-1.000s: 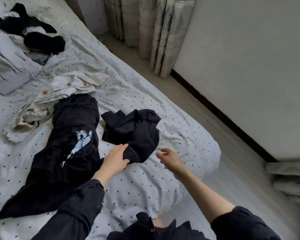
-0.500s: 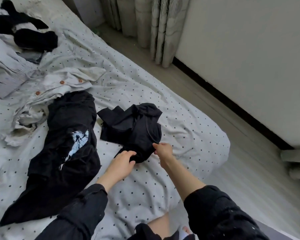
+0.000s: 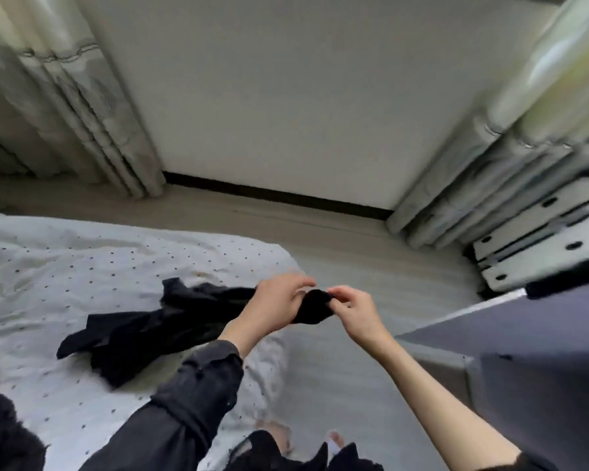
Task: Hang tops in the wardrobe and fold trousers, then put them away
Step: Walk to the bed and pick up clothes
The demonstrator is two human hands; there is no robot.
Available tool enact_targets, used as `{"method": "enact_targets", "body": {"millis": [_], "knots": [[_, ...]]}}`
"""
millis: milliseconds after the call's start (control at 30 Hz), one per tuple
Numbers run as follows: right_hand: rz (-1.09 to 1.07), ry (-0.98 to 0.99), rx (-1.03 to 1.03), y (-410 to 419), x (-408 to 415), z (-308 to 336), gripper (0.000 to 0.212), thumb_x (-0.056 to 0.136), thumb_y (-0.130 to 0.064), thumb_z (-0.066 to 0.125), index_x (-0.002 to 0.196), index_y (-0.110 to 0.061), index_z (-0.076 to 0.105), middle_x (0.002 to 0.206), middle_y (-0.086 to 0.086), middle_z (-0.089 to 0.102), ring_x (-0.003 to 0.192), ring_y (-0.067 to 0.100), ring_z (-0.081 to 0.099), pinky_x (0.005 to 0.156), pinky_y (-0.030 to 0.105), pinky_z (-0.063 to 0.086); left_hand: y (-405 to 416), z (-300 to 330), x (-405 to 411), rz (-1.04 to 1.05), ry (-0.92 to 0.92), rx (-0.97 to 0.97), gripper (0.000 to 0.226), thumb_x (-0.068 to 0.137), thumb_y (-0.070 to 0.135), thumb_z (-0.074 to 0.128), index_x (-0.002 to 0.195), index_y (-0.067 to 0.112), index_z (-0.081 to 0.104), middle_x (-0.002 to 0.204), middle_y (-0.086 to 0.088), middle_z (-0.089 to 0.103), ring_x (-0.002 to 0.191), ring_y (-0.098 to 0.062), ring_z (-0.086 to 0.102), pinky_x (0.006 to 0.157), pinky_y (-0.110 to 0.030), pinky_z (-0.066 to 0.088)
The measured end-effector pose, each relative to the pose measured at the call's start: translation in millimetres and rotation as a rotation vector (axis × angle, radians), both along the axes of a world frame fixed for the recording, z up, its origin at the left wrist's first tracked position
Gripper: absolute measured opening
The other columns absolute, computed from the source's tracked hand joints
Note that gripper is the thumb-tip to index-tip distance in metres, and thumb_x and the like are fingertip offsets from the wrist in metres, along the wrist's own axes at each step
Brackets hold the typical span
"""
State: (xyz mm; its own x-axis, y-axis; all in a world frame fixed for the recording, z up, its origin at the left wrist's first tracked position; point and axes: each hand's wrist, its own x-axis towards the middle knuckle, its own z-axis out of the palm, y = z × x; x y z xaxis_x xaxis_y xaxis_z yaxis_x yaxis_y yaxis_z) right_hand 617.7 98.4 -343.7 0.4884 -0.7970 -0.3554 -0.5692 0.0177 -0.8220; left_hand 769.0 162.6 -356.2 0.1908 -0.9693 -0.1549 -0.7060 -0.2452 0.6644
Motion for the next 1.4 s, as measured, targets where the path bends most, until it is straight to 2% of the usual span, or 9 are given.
{"method": "enact_targets", "body": {"millis": [167,300,600,800,967,1100,1233,1333,1400], "knots": [[-0.129,0.083,-0.119,-21.6,-139.6,27.4,0.014,0.084,0.0,0.06,0.093,-0.001,0.071,0.088,0.004,0.065,0.082,0.013,0.056,0.069,0.008,0.039,-28.7,3.3,-120.6,-0.203,0.083,0.0,0.02,0.097,0.025,0.048,0.103,0.019,0.067,0.095,0.0,0.071,0.09,-0.019,0.064,0.082,-0.034,0.047],[-0.256,0.155,-0.138,-11.7,-251.1,45.3,0.015,0.083,-0.005,0.061,0.091,-0.009,0.073,0.091,0.001,0.068,0.087,0.014,0.061,0.083,0.025,0.046,-50.2,5.9,-213.4,-0.415,0.145,0.018,0.018,0.095,0.028,0.053,0.094,0.022,0.069,0.085,0.008,0.07,0.083,-0.011,0.063,0.074,-0.027,0.046],[-0.531,0.299,-0.288,10.6,-427.4,90.3,0.02,0.081,-0.006,0.063,0.092,-0.015,0.077,0.095,0.0,0.071,0.094,0.016,0.063,0.094,0.031,0.042,-99.0,43.8,-389.8,-0.68,0.213,-0.072,0.019,0.091,0.012,0.06,0.074,0.005,0.065,0.051,0.014,0.046,0.05,-0.007,0.04,0.052,-0.013,0.033],[-0.778,0.338,-0.311,26.6,-499.2,89.3,0.023,0.078,-0.028,0.074,0.101,-0.023,0.072,0.086,-0.014,0.065,0.082,0.001,0.061,0.08,0.017,0.044,-135.4,81.8,-495.9,-0.968,0.253,-0.122,0.024,0.09,0.015,0.06,0.07,0.002,0.062,0.057,-0.007,0.047,0.058,-0.018,0.031,0.057,-0.029,0.031],[-1.019,0.236,-0.402,5.6,-537.6,88.7,0.002,0.08,-0.012,0.072,0.08,-0.011,0.074,0.074,-0.013,0.062,0.067,-0.007,0.056,0.067,0.005,0.039,-180.2,86.0,-540.1,-1.128,0.197,-0.07,0.022,0.088,0.017,0.061,0.069,0.007,0.06,0.063,-0.011,0.056,0.061,-0.017,0.037,0.062,-0.025,0.037],[-1.08,0.184,-0.364,-4.5,-570.2,107.3,0.019,0.084,-0.01,0.066,0.074,-0.026,0.065,0.076,-0.017,0.063,0.072,-0.009,0.057,0.069,0.005,0.04,-210.9,72.5,-564.7,-1.257,0.051,-0.022,0.012,0.084,0.016,0.065,0.08,0.005,0.065,0.078,-0.011,0.066,0.075,-0.024,0.056,0.077,-0.028,0.042],[-1.183,0.132,-0.359,8.7,-599.4,116.0,0.014,0.087,-0.009,0.063,0.075,-0.015,0.063,0.074,-0.007,0.063,0.062,-0.008,0.052,0.063,0.005,0.038,-221.3,59.7,-602.9,-1.364,-0.078,-0.108,0.012,0.088,0.024,0.062,0.092,0.017,0.07,0.094,0.001,0.071,0.097,-0.02,0.061,0.095,-0.032,0.034],[-1.315,0.04,-0.371,30.9,-623.6,118.6,0.014,0.088,-0.011,0.062,0.074,-0.009,0.061,0.078,0.011,0.066,0.067,0.007,0.054,0.065,0.015,0.039,-213.5,56.0,-636.2,-1.445,-0.054,-0.21,0.011,0.088,0.025,0.062,0.093,0.019,0.07,0.097,0.008,0.063,0.1,-0.014,0.055,0.087,-0.029,0.023],[-1.326,0.006,-0.361,37.2,-632.4,120.3,0.016,0.088,-0.014,0.062,0.073,-0.013,0.06,0.074,0.004,0.065,0.069,0.015,0.053,0.067,0.024,0.04,-207.6,57.9,-652.3,-1.434,0.025,-0.252,0.007,0.087,0.021,0.063,0.091,0.018,0.068,0.096,0.013,0.055,0.1,-0.012,0.053,0.079,-0.027,0.018]]}}
